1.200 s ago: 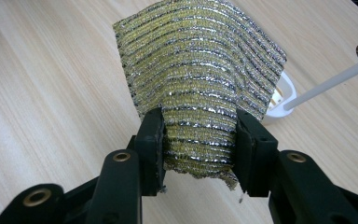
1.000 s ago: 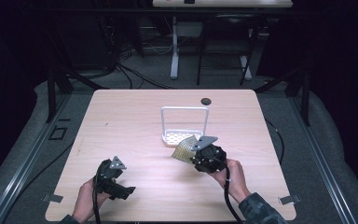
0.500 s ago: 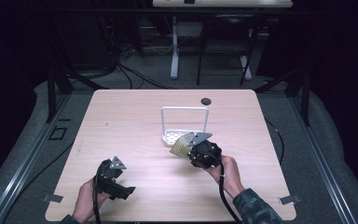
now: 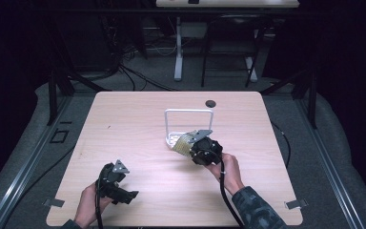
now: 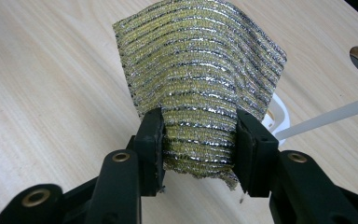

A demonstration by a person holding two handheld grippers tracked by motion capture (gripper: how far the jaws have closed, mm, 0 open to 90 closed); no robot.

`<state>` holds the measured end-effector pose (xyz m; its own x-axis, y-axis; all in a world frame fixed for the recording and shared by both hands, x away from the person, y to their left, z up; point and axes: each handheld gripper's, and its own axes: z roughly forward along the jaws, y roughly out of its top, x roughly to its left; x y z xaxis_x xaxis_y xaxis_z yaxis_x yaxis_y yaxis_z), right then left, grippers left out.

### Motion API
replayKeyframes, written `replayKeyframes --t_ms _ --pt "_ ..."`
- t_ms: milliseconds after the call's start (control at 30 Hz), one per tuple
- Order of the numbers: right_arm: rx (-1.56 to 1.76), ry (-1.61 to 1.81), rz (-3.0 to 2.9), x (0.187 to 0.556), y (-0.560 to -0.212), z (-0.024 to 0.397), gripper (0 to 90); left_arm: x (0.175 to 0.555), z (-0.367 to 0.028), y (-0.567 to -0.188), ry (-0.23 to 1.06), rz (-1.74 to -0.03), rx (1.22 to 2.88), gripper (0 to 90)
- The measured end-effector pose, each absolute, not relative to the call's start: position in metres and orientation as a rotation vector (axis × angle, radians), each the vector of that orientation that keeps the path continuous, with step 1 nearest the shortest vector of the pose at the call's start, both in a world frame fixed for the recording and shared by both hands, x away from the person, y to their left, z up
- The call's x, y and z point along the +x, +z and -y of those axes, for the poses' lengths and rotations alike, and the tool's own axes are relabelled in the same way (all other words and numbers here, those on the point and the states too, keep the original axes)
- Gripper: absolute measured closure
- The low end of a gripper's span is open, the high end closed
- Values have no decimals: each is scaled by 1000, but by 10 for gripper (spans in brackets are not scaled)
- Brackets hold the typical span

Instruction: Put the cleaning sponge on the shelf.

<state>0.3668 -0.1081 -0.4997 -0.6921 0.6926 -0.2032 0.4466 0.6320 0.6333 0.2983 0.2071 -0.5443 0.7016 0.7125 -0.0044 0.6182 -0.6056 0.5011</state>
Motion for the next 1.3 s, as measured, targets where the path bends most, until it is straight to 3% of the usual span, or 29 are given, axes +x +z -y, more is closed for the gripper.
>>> replayKeyframes --t_ms 1300 --pt "992 666 -2365 414 -515 82 539 298 -205 -545 264 -1009 2456 83"
